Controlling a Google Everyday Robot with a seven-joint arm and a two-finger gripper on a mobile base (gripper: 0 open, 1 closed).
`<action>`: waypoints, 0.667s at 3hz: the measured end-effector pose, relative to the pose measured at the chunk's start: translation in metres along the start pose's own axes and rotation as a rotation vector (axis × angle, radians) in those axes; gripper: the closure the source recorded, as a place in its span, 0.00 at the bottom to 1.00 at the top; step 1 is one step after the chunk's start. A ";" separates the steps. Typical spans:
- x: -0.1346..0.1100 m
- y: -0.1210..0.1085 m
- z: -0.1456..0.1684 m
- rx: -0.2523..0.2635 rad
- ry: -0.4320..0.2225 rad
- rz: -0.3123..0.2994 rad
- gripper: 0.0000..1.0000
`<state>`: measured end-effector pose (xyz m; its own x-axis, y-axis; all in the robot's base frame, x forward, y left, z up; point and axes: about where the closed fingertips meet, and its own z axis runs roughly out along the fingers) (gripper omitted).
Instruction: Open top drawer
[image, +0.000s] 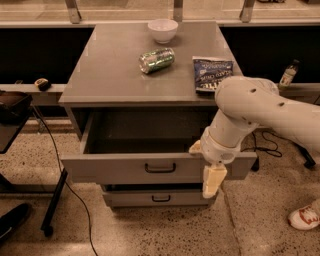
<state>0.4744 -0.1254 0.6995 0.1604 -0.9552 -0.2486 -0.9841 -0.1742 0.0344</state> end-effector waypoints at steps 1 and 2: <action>0.001 0.034 0.001 -0.024 -0.006 0.025 0.29; 0.002 0.053 -0.013 0.006 -0.001 0.039 0.28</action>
Offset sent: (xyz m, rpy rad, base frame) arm -0.0717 -0.0237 0.0310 0.0011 -0.0287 -0.0675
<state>0.4231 -0.1396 0.7130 0.1219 -0.9609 -0.2486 -0.9900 -0.1356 0.0387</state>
